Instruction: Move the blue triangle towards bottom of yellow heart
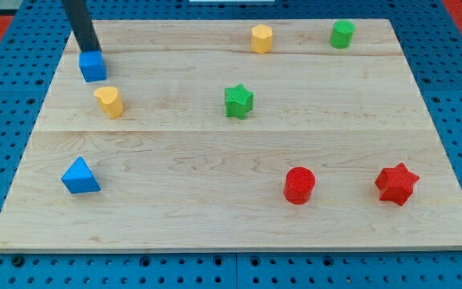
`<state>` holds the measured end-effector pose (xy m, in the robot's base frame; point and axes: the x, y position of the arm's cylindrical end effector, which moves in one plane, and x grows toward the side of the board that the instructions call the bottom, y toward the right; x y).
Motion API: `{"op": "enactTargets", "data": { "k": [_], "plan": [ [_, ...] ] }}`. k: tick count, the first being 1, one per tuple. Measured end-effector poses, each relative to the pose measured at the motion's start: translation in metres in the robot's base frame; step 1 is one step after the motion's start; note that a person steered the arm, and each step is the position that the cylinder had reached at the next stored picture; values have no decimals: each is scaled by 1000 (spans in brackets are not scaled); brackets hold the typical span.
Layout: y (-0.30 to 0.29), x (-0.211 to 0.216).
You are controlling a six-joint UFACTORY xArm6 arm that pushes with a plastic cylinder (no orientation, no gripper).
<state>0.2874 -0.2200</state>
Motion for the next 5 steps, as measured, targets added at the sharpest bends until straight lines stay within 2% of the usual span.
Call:
{"op": "enactTargets", "data": {
  "k": [2,3,4,5],
  "plan": [
    [9,49],
    [52,42],
    [138,85],
    [167,181]
  ]
}}
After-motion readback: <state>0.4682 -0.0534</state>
